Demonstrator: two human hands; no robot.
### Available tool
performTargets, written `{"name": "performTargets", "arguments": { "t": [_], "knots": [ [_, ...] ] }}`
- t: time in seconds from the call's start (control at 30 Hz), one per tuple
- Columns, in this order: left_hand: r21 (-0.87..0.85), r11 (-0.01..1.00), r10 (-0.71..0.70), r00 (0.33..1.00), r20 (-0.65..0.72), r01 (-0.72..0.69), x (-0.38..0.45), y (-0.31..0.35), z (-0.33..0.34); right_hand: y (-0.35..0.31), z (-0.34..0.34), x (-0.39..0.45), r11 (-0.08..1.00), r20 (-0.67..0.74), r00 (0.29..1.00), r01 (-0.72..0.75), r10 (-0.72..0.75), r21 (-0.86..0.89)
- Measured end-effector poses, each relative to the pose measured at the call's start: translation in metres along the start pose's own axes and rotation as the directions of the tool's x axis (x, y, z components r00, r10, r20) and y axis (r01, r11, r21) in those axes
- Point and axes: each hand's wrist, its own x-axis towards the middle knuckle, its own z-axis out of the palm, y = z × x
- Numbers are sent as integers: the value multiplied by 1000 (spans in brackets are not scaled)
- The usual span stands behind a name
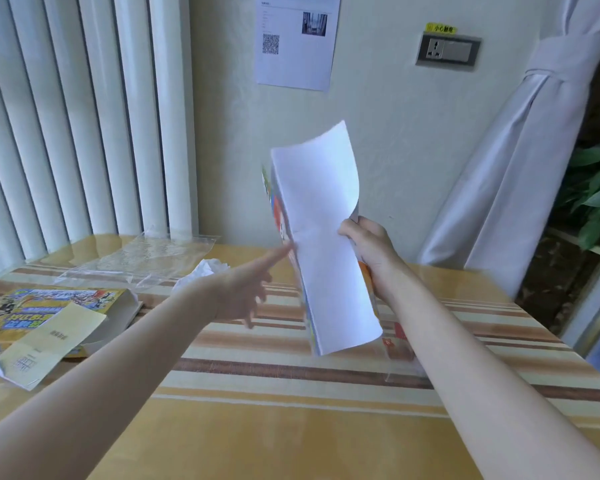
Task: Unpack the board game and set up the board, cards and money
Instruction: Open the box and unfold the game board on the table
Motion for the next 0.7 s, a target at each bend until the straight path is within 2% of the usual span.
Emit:
{"name": "performTargets", "arguments": {
  "t": [0.07,0.1,0.17,0.3,0.33,0.4,0.47,0.53,0.57,0.63,0.7],
  "knots": [
    [-153,987,73,984,160,-49,1,3,1,-5,3,-3,998,95,994,51,-49,-20],
    [-209,972,148,973,179,-110,3,4,2,-5,5,-3,998,139,989,62,-57,-29],
    [-284,936,249,961,118,-208,5,5,2,-7,9,-4,998,187,981,57,-50,-35],
    [-289,919,301,951,72,-269,8,-2,-16,-9,8,1,993,163,983,97,-84,-74],
    [-272,921,301,953,39,-280,10,-8,-23,-10,6,3,992,129,987,109,-100,-66],
    [-204,939,258,960,-110,-276,13,-18,-36,-8,1,8,983,10,986,164,-164,-78],
    [-159,956,189,932,-309,-247,19,-28,-47,-4,-6,16,916,-159,940,238,-301,-323],
    [-235,939,110,867,-486,-251,24,-36,-59,-5,-14,19,754,-283,852,180,-440,-632],
    [-307,912,60,832,-551,-270,27,-39,-67,-6,-19,20,715,-300,826,167,-478,-679],
    [-432,835,0,786,-619,-340,31,-45,-84,-9,-24,22,728,-290,826,195,-483,-657],
    [-498,753,-7,752,-659,-429,29,-46,-99,-11,-24,28,788,-289,863,182,-415,-588]
  ]
}}
